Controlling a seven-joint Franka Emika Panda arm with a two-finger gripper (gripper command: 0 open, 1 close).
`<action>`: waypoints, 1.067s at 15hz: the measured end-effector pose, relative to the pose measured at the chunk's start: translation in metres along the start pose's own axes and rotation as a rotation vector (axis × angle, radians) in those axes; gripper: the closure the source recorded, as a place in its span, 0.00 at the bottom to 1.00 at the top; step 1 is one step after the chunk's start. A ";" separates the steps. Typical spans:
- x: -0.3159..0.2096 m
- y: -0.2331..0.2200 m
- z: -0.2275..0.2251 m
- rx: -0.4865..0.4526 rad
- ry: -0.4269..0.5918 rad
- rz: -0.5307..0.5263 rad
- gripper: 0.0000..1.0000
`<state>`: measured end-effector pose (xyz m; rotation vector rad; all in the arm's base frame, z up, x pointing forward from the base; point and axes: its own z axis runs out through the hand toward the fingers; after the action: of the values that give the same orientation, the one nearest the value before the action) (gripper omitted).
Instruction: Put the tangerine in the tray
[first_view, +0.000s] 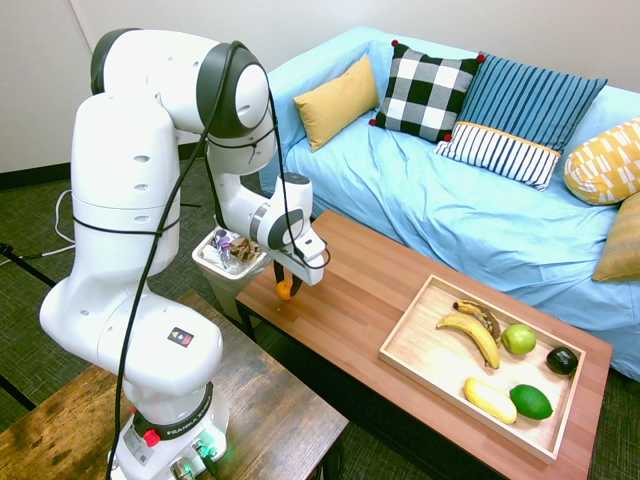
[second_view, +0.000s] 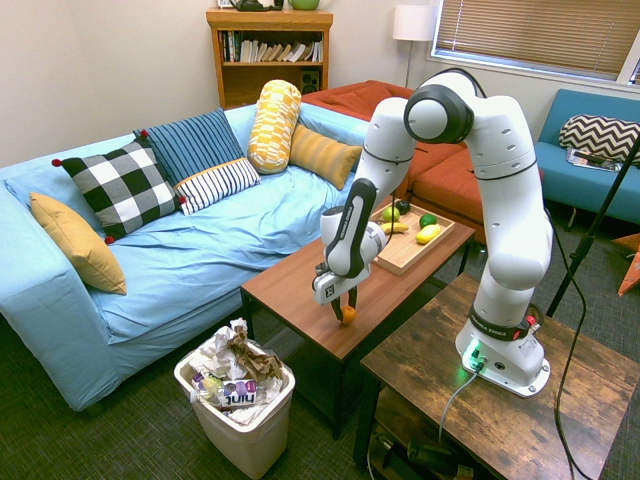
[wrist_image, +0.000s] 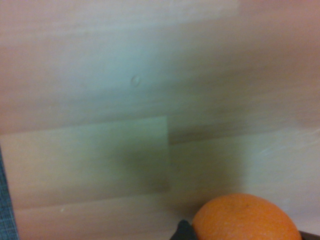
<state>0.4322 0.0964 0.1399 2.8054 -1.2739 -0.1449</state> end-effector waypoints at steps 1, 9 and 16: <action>0.017 0.001 -0.025 0.013 0.022 0.014 1.00; 0.200 0.072 -0.151 0.096 0.148 0.335 1.00; 0.335 0.149 -0.139 0.059 0.163 0.512 1.00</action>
<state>0.5547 -0.2521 0.2705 2.3702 -1.9132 0.1442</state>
